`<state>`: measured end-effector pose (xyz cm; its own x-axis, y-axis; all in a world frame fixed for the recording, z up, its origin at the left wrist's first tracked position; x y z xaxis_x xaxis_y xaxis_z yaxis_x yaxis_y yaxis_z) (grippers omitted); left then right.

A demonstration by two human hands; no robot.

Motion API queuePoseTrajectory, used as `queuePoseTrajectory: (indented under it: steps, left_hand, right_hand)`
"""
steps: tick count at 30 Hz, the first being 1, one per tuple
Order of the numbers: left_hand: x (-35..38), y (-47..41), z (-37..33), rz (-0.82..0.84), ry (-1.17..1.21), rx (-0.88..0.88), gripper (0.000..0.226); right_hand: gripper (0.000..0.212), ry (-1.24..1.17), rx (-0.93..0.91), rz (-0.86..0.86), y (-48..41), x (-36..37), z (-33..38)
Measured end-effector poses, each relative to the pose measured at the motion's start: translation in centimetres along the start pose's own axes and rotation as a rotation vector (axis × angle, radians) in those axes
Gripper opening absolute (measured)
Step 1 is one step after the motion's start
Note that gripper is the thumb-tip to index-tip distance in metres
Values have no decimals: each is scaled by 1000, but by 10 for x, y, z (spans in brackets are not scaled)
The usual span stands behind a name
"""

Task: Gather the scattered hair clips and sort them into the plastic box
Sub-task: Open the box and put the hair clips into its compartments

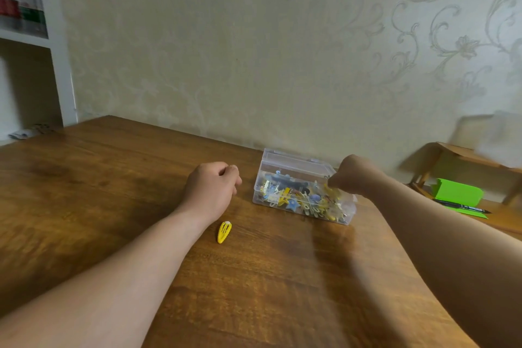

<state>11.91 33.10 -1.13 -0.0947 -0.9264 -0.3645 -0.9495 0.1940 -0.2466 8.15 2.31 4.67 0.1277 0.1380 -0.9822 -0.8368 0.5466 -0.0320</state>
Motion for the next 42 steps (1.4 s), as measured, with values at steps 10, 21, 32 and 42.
queuePoseTrajectory:
  steps: [10, 21, 32, 42]
  left_hand:
    - [-1, 0, 0, 6, -13, -5, 41]
    - [-3, 4, -3, -5, -1, -15, 40]
    - [-7, 1, -2, -69, 123, -109, 35]
    - [-6, 2, -1, -77, 96, -79, 35]
  right_hand:
    - [23, -6, -2, -91, 4, -5, 5]
    - [18, -582, -515, -208, 150, 29, 94]
    - [30, -295, -808, 222, 165, 66, 111]
    - [9, -311, -775, 152, 166, 57, 100]
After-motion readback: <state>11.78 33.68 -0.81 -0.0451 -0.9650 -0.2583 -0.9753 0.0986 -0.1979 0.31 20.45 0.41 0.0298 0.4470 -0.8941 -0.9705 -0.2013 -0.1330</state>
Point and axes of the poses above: each hand's wrist, its own y-axis away from the middle knuckle, its own x-axis out of the palm, z = x × y, the point moved 2 cm from there along -y, towards the middle knuckle, and after that the axes turned 4 degrees about z, right-handed, at the moved point
